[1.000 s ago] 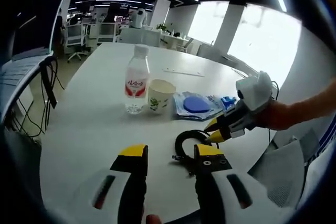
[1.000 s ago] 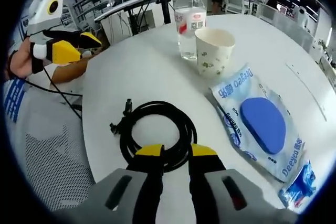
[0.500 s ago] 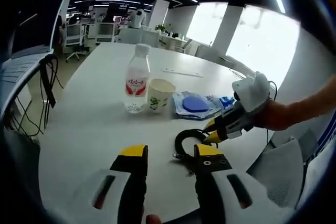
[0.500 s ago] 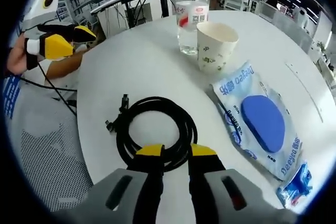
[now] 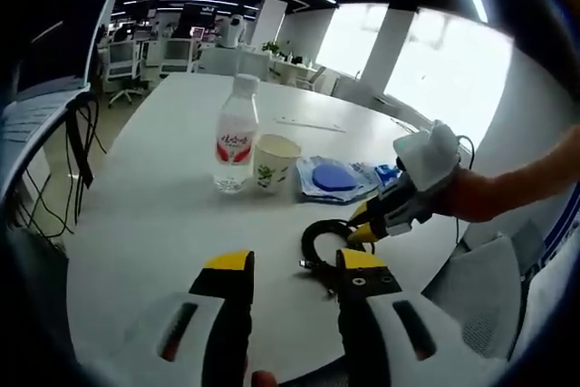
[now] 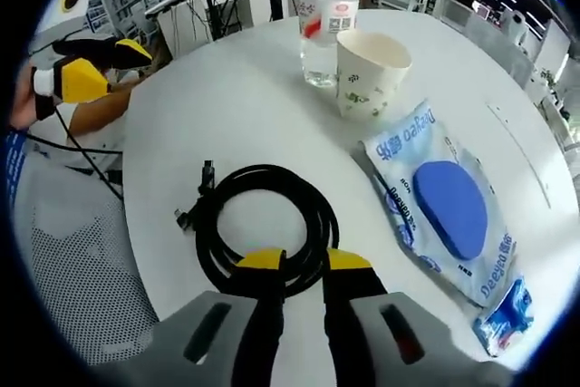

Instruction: Arrange the tabletop items into an orderly group along one side of the table until the central work area is clear of visible clutter.

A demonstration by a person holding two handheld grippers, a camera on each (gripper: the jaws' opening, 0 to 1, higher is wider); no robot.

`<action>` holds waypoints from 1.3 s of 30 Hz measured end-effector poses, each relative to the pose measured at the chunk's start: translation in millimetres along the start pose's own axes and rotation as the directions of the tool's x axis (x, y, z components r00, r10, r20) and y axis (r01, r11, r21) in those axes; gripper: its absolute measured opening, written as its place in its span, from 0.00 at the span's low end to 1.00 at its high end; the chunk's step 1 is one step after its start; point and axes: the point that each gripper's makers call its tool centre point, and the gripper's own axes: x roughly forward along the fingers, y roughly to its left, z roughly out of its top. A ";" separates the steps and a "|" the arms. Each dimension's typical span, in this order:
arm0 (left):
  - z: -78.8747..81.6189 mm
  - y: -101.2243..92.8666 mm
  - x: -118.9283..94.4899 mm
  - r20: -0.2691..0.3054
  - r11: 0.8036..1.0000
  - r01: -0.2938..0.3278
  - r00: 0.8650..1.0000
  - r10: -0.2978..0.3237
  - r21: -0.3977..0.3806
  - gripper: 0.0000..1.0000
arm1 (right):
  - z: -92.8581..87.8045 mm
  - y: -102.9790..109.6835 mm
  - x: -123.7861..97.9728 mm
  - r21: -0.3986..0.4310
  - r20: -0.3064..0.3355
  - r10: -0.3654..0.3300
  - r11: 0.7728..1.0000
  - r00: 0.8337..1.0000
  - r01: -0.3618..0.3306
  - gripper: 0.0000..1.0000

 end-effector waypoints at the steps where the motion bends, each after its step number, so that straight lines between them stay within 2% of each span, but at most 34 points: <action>1: 0.2 0.1 0.0 0.000 1.000 0.000 1.000 0.000 0.000 0.35 | 0.1 0.3 -0.1 -0.001 -0.001 0.000 1.000 1.000 0.000 0.13; 12: 4.6 4.8 1.2 0.004 1.000 0.012 1.000 -0.012 0.004 0.35 | 3.4 -0.8 -0.1 0.005 0.005 -0.022 1.000 1.000 0.022 0.07; 16: 4.4 7.1 1.7 0.003 1.000 0.013 1.000 -0.013 0.004 0.35 | 6.4 -1.0 0.3 0.018 0.022 -0.027 0.999 0.999 0.027 0.04; 21: 3.9 8.4 4.3 0.002 1.000 0.016 1.000 -0.016 -0.004 0.35 | 10.4 1.3 1.6 -0.019 0.031 -0.031 0.999 0.999 0.032 0.02; 24: 4.3 7.6 5.0 -0.002 1.000 0.021 1.000 -0.021 0.003 0.35 | 15.3 -1.4 -0.1 0.007 0.053 -0.047 0.999 0.998 0.046 0.00; 26: 6.0 8.1 4.9 -0.002 1.000 0.021 1.000 -0.021 0.005 0.35 | 16.0 0.3 -1.0 0.002 0.052 -0.035 0.999 0.998 0.035 0.00; 28: 7.3 9.2 5.2 -0.002 1.000 0.022 1.000 -0.022 0.003 0.35 | 13.8 1.1 -0.5 -0.052 0.040 -0.037 0.998 0.999 0.039 0.00; 39: 6.9 7.2 6.9 -0.009 1.000 0.024 1.000 -0.024 0.013 0.35 | 8.7 -2.3 -9.7 0.009 0.079 -0.045 0.999 0.996 0.044 0.00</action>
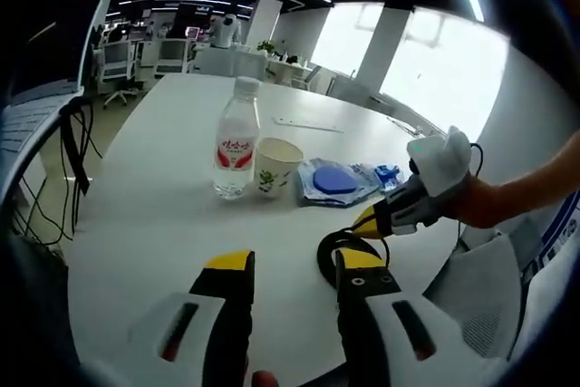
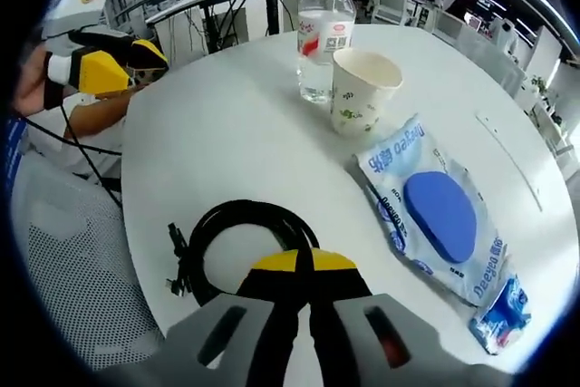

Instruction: Arrange the tabletop items into an orderly group along one side of the table until the central work area is clear of visible clutter.

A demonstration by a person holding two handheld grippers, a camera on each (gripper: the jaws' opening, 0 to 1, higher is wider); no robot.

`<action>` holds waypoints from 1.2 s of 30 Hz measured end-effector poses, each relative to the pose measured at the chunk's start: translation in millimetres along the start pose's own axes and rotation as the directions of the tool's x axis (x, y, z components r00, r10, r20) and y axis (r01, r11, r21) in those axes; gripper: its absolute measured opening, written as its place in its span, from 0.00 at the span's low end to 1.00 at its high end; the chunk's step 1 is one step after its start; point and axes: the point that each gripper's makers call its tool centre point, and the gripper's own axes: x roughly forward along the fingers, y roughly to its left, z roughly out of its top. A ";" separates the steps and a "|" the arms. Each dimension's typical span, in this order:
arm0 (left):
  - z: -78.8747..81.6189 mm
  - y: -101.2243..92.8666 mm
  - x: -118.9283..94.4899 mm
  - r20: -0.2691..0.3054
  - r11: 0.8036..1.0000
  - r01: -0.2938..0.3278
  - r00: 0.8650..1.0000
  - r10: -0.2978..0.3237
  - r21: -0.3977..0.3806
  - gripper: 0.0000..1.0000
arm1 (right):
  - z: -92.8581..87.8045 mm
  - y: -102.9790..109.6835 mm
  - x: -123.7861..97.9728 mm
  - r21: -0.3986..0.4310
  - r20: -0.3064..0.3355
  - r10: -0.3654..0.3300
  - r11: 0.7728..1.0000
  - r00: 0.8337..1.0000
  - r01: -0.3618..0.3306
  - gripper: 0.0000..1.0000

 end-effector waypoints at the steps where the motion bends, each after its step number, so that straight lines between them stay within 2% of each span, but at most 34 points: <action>1: -0.7 -1.2 -0.3 -0.002 1.000 0.000 1.000 0.000 0.002 0.34 | -0.1 -0.5 -0.9 0.004 0.003 -0.001 1.000 1.000 0.001 0.00; 20: -1.0 -8.8 1.4 -0.003 1.000 0.001 1.000 -0.001 0.007 0.35 | -14.9 -18.1 -24.0 0.061 0.036 -0.048 0.997 0.998 0.046 0.00; 30: 2.1 -11.0 1.7 -0.003 1.000 0.003 1.000 -0.003 0.017 0.35 | -25.9 -29.3 -37.6 0.089 0.044 -0.091 0.992 0.995 0.086 0.00; 36: 4.8 -9.8 3.7 -0.005 1.000 0.003 1.000 -0.003 0.022 0.35 | -35.3 -39.5 -47.4 0.137 0.056 -0.128 0.983 0.990 0.120 0.00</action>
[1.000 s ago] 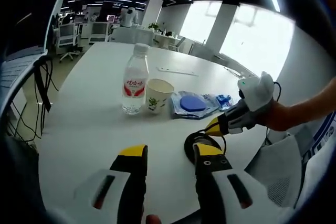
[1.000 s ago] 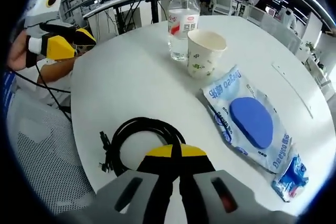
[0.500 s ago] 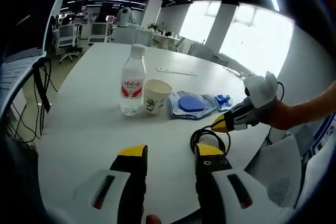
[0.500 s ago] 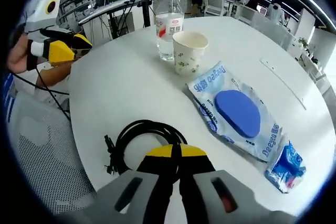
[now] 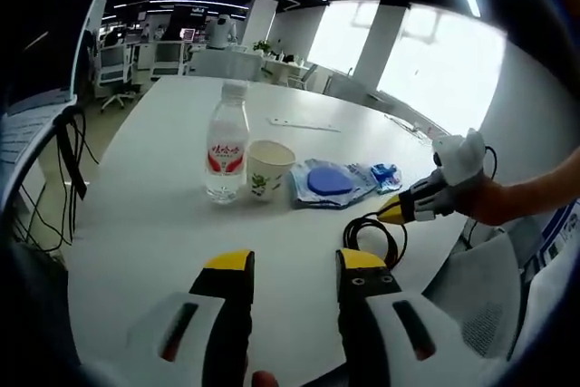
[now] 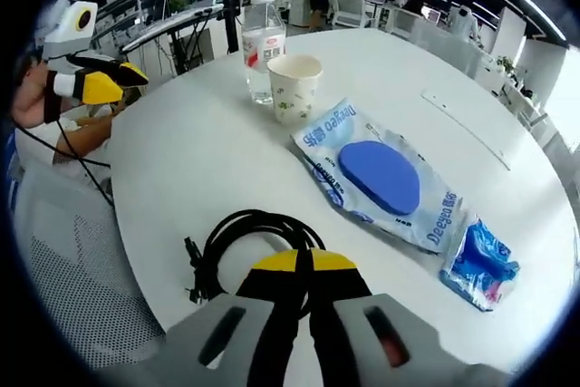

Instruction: Arrange the tabletop items into an orderly group along one side of the table until the central work area is clear of visible clutter.

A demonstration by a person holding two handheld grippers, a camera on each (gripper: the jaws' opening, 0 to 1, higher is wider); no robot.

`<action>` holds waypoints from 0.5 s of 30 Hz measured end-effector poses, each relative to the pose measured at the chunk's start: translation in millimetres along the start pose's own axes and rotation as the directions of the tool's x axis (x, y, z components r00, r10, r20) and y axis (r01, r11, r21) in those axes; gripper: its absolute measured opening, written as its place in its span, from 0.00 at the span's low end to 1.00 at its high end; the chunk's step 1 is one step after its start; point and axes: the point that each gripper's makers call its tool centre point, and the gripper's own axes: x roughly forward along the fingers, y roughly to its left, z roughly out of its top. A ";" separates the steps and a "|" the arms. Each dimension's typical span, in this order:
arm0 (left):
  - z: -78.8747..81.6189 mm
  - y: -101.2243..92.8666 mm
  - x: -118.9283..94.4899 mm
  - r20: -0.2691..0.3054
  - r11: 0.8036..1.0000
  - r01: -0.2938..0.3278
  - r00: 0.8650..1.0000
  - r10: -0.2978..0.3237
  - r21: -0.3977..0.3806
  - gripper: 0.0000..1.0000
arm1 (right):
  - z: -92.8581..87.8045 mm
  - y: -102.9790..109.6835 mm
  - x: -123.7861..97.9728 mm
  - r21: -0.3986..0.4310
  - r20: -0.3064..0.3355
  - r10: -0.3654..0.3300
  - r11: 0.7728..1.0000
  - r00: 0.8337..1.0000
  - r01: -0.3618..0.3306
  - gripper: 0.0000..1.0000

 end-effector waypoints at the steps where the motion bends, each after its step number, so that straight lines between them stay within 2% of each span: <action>1: 0.5 0.4 0.9 -0.001 1.000 0.000 1.000 0.000 0.002 0.35 | -1.0 -1.3 -1.2 0.006 0.001 -0.003 1.000 1.000 0.003 0.00; 15: 6.7 -9.1 10.4 -0.009 1.000 0.021 1.000 -0.020 0.023 0.35 | -20.3 -33.6 -24.0 0.072 0.013 -0.073 0.995 0.997 0.072 0.00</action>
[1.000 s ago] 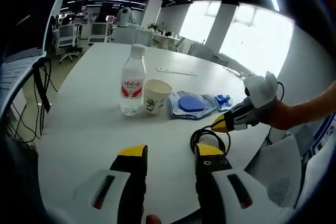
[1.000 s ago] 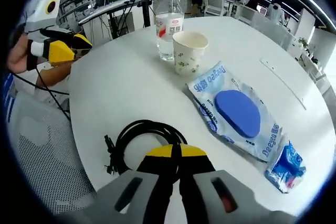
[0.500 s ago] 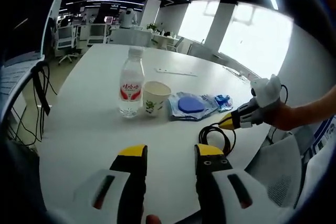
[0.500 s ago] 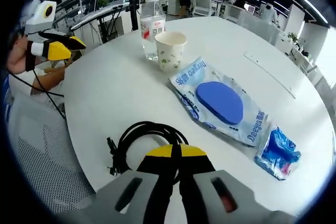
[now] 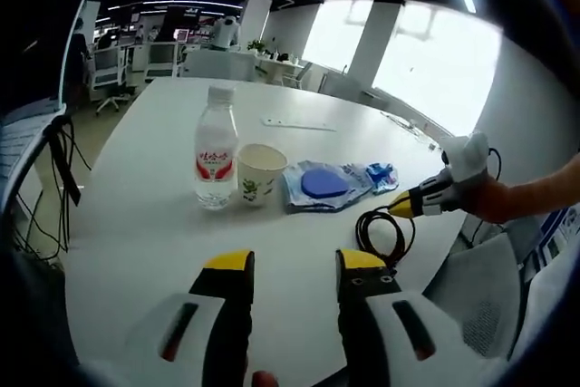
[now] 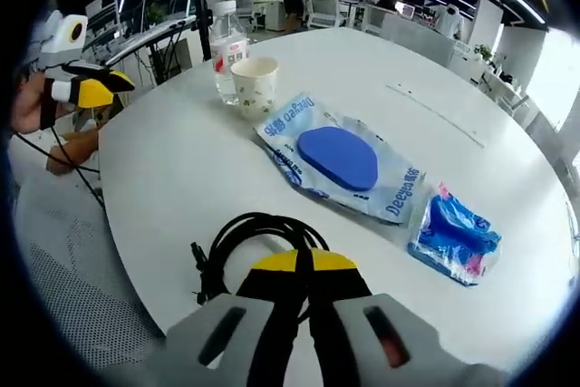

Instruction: Arrange the tabletop items into an orderly group along one side of the table until the central work area is clear of visible clutter.

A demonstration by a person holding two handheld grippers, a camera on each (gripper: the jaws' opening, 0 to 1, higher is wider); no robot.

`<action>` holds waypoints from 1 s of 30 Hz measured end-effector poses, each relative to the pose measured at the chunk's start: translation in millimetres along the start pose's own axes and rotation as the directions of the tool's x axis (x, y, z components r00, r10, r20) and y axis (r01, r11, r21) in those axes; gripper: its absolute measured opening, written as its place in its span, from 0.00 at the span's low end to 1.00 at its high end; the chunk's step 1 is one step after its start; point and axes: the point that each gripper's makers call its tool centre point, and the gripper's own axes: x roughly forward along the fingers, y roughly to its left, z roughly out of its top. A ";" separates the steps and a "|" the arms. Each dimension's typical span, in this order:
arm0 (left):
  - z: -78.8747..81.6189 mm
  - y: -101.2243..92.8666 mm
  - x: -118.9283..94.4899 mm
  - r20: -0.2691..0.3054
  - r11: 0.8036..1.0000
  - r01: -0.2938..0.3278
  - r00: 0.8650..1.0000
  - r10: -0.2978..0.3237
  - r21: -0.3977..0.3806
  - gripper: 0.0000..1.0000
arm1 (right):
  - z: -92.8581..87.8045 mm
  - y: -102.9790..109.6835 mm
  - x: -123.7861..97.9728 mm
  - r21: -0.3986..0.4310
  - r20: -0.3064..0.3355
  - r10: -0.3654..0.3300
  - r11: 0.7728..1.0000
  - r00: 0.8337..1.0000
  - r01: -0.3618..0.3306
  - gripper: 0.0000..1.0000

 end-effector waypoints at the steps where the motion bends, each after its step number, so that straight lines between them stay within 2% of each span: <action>1: 0.1 -0.3 0.4 0.000 1.000 0.001 1.000 -0.001 0.001 0.35 | -0.9 -1.5 -1.4 0.005 0.001 -0.002 1.000 1.000 0.002 0.00; 20: -1.3 -3.9 2.9 -0.003 1.000 0.007 1.000 -0.007 -0.007 0.35 | -15.4 -37.6 -32.0 0.089 0.033 -0.092 0.992 0.995 0.089 0.00; 30: -0.6 -7.3 6.3 0.000 1.000 0.010 1.000 -0.010 -0.015 0.35 | -13.6 -54.8 -44.4 0.115 0.047 -0.125 0.986 0.991 0.119 0.00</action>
